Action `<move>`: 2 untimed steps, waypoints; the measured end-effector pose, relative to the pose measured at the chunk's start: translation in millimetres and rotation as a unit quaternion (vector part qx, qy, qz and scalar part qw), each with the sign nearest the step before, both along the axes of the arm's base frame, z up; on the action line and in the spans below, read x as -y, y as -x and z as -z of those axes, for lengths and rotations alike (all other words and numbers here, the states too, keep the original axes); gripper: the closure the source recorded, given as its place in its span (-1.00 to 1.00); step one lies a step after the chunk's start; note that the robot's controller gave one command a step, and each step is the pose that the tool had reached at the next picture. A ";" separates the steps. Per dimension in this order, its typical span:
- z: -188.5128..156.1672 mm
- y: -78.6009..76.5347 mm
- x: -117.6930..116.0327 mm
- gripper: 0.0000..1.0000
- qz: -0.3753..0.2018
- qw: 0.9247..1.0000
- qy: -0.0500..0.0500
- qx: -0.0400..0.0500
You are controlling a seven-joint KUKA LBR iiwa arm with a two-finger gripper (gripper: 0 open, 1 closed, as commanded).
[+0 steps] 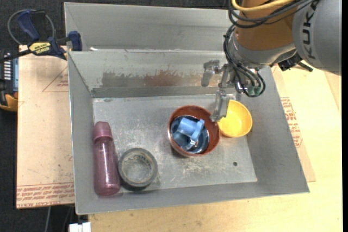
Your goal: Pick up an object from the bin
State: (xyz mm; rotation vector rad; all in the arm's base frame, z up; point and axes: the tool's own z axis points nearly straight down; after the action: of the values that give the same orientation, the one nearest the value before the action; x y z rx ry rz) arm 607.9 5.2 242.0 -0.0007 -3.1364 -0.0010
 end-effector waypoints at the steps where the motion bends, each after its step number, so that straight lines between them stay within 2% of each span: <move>1: -4.1 -1.4 0.0 -1.00 0.000 1.000 0.000 0.004; 2: 85.9 7.3 23.6 -1.00 0.096 0.995 0.000 0.000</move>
Offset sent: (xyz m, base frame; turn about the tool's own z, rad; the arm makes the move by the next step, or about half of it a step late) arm -0.0063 -0.0236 -0.0820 0.1931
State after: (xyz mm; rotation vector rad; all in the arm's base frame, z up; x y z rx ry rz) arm 600.6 -18.3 156.1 -0.3020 -3.1228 -0.0015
